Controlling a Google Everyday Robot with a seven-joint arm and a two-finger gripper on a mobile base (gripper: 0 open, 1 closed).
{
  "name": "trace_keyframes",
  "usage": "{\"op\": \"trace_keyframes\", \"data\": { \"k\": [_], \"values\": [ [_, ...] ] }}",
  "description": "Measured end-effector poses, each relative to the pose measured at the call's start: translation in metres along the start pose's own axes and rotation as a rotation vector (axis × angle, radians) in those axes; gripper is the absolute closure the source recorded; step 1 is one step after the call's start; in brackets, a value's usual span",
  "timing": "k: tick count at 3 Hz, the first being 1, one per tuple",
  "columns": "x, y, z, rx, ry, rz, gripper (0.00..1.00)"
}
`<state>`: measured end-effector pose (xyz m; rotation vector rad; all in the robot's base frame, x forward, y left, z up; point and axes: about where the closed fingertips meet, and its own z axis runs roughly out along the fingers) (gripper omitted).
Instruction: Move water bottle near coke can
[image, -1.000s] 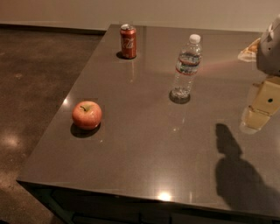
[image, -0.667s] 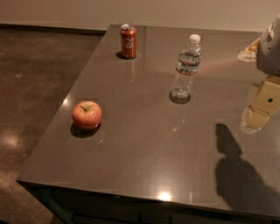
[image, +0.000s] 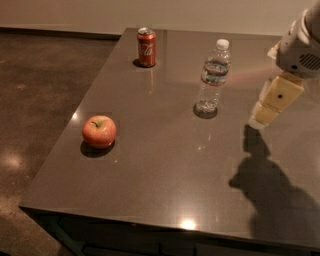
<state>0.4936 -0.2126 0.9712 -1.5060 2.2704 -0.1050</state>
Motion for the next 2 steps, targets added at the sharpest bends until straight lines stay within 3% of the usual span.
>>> {"op": "trace_keyframes", "data": {
  "k": [2],
  "values": [
    [-0.022, -0.068, 0.039, 0.087, -0.161, 0.257, 0.0]
  ]
}}
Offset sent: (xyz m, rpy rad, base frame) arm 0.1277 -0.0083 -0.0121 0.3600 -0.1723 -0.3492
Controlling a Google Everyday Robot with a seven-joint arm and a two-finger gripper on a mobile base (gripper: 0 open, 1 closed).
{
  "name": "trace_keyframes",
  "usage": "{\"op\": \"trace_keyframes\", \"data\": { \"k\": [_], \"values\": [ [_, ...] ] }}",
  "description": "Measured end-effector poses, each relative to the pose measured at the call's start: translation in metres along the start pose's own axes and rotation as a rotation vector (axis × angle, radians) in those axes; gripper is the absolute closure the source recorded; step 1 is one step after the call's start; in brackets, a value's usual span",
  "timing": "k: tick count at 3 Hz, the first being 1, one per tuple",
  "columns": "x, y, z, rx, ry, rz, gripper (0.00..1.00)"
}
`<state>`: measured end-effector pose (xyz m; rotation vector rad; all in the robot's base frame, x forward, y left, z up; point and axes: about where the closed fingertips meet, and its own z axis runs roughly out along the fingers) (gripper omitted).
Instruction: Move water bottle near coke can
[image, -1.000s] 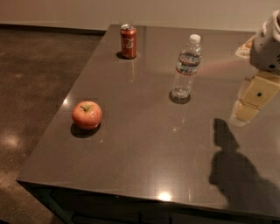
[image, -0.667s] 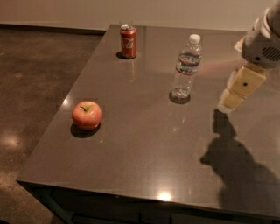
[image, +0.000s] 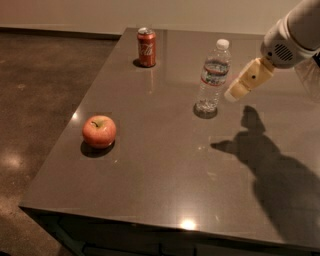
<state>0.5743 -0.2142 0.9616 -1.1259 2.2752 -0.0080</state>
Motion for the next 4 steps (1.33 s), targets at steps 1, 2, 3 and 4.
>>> {"op": "trace_keyframes", "data": {
  "k": [1, 2, 3, 4],
  "values": [
    [-0.017, -0.009, 0.02, 0.003, -0.089, 0.108, 0.0],
    [-0.035, -0.008, 0.038, -0.013, -0.145, 0.161, 0.0],
    [-0.054, -0.005, 0.05, -0.027, -0.184, 0.18, 0.0],
    [-0.07, -0.001, 0.057, -0.042, -0.203, 0.181, 0.16]
  ]
}}
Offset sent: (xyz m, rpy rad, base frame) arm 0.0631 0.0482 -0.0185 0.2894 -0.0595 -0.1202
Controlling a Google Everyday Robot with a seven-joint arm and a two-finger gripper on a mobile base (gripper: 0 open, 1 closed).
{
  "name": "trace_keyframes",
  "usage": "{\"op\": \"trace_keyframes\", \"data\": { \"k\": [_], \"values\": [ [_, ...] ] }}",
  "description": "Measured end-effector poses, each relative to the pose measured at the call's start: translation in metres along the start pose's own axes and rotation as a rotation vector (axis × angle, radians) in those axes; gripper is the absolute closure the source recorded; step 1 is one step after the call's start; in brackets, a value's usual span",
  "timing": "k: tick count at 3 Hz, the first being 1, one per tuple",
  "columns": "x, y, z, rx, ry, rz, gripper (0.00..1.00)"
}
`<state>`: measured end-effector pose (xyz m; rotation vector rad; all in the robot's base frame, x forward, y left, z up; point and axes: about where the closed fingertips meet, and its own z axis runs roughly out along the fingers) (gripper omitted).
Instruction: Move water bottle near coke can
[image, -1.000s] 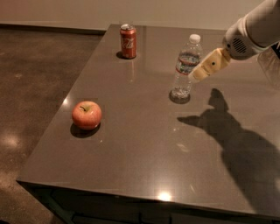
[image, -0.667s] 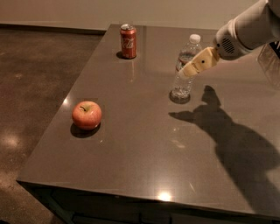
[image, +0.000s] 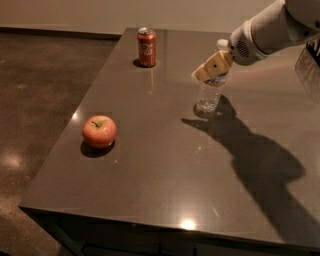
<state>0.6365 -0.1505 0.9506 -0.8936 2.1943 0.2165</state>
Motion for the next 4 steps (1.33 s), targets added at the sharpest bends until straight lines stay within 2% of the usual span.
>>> {"op": "trace_keyframes", "data": {
  "k": [2, 3, 4],
  "values": [
    [-0.025, 0.0, 0.014, -0.026, -0.009, -0.005, 0.63],
    [-0.05, -0.005, 0.026, -0.042, -0.019, -0.028, 0.86],
    [-0.088, -0.014, 0.043, -0.053, -0.055, -0.063, 1.0]
  ]
}}
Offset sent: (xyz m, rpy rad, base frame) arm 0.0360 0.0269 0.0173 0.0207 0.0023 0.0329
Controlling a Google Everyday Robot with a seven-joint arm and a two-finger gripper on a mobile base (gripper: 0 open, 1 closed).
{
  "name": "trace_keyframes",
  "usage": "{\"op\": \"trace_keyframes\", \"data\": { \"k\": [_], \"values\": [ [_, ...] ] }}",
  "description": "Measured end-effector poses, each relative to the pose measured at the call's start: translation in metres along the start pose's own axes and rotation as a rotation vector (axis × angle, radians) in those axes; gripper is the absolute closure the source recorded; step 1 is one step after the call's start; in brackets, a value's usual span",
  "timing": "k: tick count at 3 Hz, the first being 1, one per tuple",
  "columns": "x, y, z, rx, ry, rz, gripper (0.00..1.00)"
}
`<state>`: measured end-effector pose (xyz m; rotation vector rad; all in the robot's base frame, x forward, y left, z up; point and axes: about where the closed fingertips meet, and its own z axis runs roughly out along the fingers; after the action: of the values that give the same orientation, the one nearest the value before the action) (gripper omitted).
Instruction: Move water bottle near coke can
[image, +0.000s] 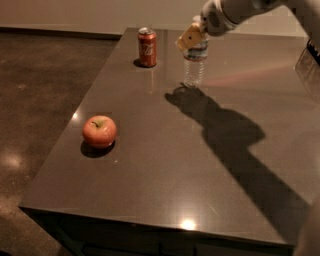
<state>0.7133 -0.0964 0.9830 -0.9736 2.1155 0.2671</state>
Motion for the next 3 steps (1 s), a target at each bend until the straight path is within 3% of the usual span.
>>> {"op": "trace_keyframes", "data": {
  "k": [1, 3],
  "values": [
    [-0.042, -0.013, 0.026, -0.011, -0.044, -0.033, 1.0],
    [-0.068, -0.013, 0.074, -0.066, -0.056, -0.04, 1.0]
  ]
}}
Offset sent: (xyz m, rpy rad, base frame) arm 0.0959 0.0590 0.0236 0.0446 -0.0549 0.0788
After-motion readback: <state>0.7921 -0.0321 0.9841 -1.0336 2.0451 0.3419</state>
